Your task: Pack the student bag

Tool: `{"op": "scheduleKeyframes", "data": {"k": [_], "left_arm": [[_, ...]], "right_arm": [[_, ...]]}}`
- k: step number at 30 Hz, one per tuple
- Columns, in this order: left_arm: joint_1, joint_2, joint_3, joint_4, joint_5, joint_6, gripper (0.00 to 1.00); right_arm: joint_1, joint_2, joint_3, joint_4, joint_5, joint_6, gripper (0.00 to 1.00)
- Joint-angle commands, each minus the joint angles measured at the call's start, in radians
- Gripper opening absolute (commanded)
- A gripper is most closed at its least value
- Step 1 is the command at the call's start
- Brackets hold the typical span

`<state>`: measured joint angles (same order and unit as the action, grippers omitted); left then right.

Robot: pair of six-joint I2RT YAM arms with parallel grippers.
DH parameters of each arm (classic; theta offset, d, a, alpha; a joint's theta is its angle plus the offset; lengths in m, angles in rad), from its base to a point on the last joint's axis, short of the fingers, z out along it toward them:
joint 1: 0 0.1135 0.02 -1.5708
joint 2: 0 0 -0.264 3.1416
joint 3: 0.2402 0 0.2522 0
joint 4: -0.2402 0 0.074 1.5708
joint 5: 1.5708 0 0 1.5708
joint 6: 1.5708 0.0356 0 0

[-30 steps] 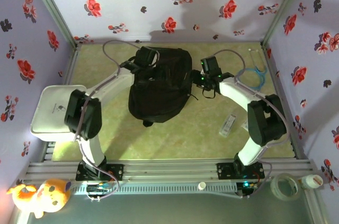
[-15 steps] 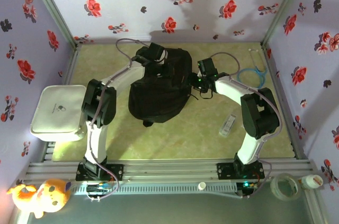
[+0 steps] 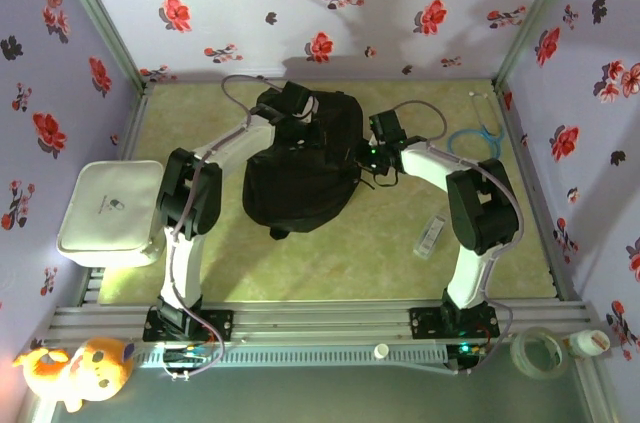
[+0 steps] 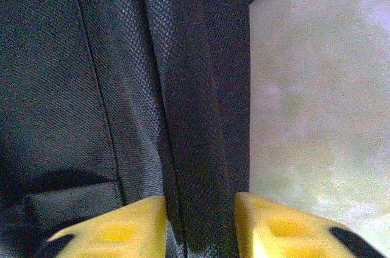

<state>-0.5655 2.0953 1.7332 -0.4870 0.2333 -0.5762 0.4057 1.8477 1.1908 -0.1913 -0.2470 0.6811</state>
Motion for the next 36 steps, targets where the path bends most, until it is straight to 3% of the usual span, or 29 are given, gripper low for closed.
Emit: {"op": "scheduleKeyframes", "data": {"k": [1,7,15,18,26,29,32,33,36], "left_arm": [[0.003,-0.041,-0.007,-0.017,0.000,0.012,0.06],[0.033,-0.131,-0.078,-0.017,-0.060,0.042,0.05],[0.115,-0.238,-0.244,-0.018,-0.158,0.057,0.00],[0.146,-0.292,-0.323,-0.025,-0.187,0.064,0.00],[0.176,-0.443,-0.512,-0.051,-0.215,0.054,0.00],[0.177,-0.495,-0.563,-0.069,-0.214,0.046,0.00],[0.172,-0.546,-0.597,-0.074,-0.203,0.032,0.00],[0.171,-0.562,-0.604,-0.075,-0.201,0.027,0.03],[0.171,-0.598,-0.615,-0.073,-0.199,0.023,0.26]], "right_arm": [[-0.006,0.019,0.035,-0.046,0.057,-0.014,0.22],[-0.007,0.027,0.056,-0.131,0.224,-0.022,0.11],[-0.008,0.046,0.081,-0.193,0.362,-0.052,0.09],[-0.008,0.062,0.095,-0.185,0.357,-0.086,0.09],[-0.008,0.128,0.180,-0.149,0.193,-0.197,0.10],[-0.008,0.109,0.206,-0.158,0.161,-0.214,0.15],[-0.008,0.051,0.214,-0.186,0.134,-0.209,0.29],[-0.008,0.017,0.203,-0.188,0.130,-0.198,0.37],[-0.008,-0.094,0.143,-0.208,0.167,-0.166,0.58]]}}
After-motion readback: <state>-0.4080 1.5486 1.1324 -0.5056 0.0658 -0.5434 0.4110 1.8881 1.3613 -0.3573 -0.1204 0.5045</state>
